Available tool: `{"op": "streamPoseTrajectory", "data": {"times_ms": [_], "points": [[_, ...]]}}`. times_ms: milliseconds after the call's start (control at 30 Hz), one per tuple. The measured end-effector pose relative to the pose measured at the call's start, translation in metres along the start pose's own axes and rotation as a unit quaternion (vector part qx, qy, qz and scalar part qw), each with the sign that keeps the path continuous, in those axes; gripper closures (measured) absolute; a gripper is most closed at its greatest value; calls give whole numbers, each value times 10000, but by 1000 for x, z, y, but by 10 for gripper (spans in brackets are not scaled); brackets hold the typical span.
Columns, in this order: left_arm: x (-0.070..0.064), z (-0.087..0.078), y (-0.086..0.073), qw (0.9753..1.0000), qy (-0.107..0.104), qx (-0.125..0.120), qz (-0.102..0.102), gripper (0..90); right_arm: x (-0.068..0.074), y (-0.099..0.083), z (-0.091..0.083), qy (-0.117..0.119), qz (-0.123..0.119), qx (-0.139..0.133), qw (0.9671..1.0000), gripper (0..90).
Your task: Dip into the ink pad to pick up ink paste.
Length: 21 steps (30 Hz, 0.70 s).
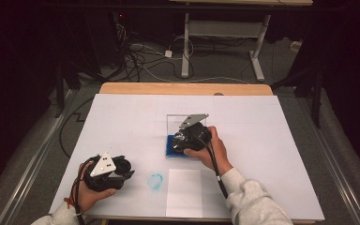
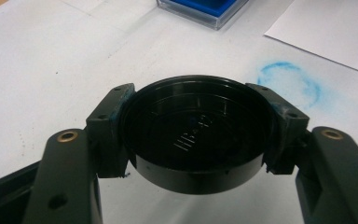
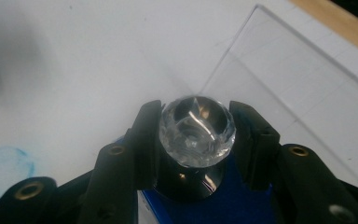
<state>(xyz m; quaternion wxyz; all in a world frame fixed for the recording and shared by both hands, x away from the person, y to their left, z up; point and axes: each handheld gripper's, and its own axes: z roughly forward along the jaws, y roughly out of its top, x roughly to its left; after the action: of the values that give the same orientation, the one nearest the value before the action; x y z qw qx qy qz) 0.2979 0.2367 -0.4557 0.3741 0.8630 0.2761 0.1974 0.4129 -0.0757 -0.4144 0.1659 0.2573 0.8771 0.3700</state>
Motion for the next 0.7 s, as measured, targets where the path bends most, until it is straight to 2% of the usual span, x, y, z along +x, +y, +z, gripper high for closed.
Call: {"op": "streamPoseTrajectory", "data": {"times_ms": [100,200,400,533,700], "points": [[-1,0,0,10000,-8,0,20,362,-4,3,-15,-56,-6,-206,9998,570],[-1,1,1,10000,-14,1,15,361,-8,4,-30,-184,-20,-296,9994,570],[-2,2,2,10000,-32,39,34,362,-20,0,-52,-274,144,-493,9983,570],[-2,3,2,10000,-41,49,43,362,-23,-5,-50,-265,166,-357,9989,570],[-2,3,2,10000,-53,59,50,362,-24,-18,-38,-246,239,-149,9993,570]]}}
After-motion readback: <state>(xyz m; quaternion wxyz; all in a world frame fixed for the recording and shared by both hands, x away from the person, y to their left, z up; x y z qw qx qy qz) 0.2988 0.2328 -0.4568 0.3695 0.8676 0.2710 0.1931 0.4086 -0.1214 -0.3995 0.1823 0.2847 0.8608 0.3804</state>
